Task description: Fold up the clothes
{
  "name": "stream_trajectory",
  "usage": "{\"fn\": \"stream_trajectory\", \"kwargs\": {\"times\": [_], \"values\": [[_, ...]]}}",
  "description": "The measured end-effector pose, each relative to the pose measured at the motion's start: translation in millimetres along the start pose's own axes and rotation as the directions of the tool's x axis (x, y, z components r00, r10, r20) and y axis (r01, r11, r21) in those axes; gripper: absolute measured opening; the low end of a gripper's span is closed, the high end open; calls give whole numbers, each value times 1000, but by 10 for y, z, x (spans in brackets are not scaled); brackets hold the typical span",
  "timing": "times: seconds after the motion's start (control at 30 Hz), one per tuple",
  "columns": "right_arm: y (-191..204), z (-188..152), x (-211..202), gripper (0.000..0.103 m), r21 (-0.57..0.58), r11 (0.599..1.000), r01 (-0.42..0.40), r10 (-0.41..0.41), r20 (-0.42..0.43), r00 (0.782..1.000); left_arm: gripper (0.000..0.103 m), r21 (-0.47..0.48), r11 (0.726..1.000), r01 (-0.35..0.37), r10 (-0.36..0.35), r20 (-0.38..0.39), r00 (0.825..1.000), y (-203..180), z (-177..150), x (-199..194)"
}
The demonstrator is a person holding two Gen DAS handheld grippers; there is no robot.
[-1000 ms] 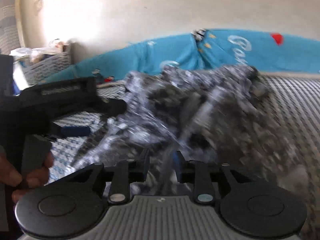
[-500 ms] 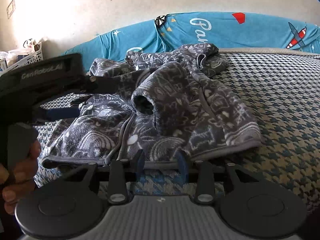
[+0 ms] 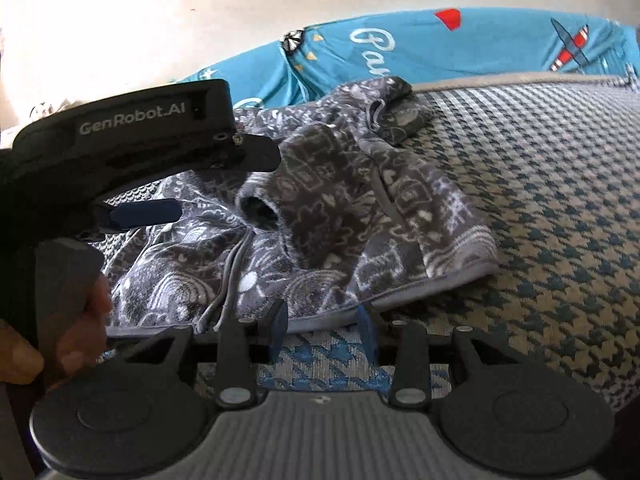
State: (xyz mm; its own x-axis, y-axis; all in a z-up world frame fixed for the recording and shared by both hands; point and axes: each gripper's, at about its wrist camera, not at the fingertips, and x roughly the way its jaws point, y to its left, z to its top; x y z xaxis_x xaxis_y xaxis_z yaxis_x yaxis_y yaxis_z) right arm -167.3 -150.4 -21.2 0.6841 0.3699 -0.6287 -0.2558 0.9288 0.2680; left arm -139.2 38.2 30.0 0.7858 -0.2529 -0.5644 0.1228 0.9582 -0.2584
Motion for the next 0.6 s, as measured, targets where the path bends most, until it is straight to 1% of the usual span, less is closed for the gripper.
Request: {"fn": "stream_trajectory", "kwargs": {"times": [0.17, 0.3, 0.4, 0.53, 0.6], "values": [[-98, 0, 11, 38, 59, 998, 16, -14, -35, 999, 103, 27, 999, -17, 18, -18, 1000, -91, -10, 69], [-195, 1, 16, 38, 124, 992, -3, 10, -59, 998, 103, 46, 999, -22, 23, -24, 999, -142, -13, 107], [-229, -1, 26, 39, 149, 989, -8, 18, -67, 998, 103, 51, 998, -29, 30, -32, 999, -182, 11, 167], [-230, 6, 2, 39, 151, 988, -12, 20, -54, 998, 103, 76, 994, -80, 83, -40, 996, -238, 55, 304], [-224, 6, 3, 39, 153, 988, -16, 24, -52, 998, 103, 109, 985, -136, 141, -46, 989, -281, 55, 389]]}}
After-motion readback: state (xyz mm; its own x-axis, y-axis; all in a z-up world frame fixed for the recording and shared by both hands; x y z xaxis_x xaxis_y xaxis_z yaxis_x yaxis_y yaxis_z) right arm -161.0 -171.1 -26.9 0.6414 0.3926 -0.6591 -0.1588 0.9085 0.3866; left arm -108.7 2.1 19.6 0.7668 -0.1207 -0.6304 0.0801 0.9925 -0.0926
